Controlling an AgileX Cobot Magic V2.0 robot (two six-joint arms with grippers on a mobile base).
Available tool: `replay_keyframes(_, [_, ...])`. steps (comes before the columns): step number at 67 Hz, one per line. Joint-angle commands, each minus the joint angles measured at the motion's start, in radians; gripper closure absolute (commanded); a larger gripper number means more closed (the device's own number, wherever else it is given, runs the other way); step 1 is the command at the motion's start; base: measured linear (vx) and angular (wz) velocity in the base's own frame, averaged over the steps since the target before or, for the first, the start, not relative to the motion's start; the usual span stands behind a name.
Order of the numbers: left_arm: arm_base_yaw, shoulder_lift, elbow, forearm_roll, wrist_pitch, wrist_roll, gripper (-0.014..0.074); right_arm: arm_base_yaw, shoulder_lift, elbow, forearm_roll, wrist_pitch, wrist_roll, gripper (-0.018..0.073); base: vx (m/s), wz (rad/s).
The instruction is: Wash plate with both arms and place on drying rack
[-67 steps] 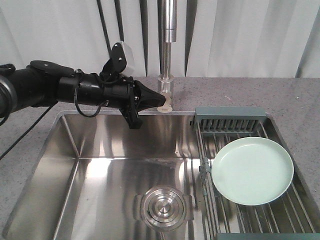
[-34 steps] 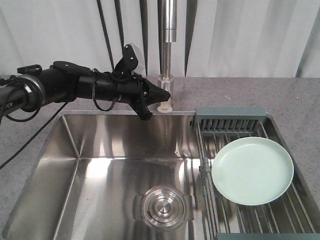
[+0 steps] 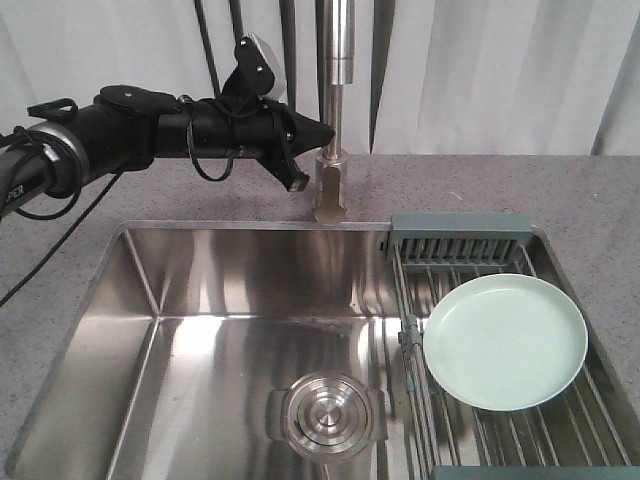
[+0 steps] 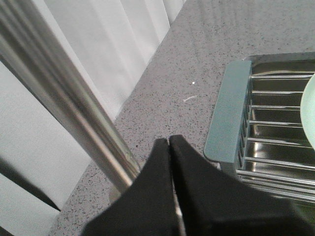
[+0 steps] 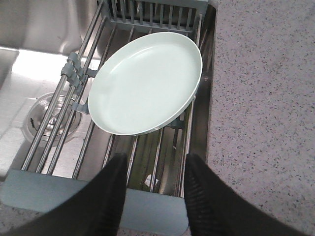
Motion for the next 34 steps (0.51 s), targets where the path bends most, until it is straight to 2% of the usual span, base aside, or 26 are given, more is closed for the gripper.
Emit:
replay_keyframes(1, [0.001,-0.061,-0.053,-0.064,0.048,-0.033,0.0604,-0.002,0.008,-0.026,0.009,-0.055,-0.010,0.0281,0.00,0.00])
replay_keyframes(6, [0.001,-0.066,-0.065,-0.060,0.070,-0.078,0.0603,-0.002,0.008,-0.026,0.009,-0.055,-0.010,0.0281,0.00,0.00])
replay_keyframes(14, [0.001,-0.097,-0.065,0.020,0.055,-0.161,0.0603,-0.002,0.008,-0.026,0.009,-0.055,-0.010,0.0281,0.00,0.00])
replay_keyframes(24, [0.001,-0.150,-0.065,0.198,-0.023,-0.342,0.0603,-0.002,0.008,-0.026,0.009,-0.051,-0.010,0.0281,0.00,0.00])
replay_keyframes(34, [0.001,-0.198,-0.065,0.408,-0.062,-0.593,0.0603,-0.002,0.008,-0.026,0.009,-0.048,-0.010,0.0281,0.00,0.00])
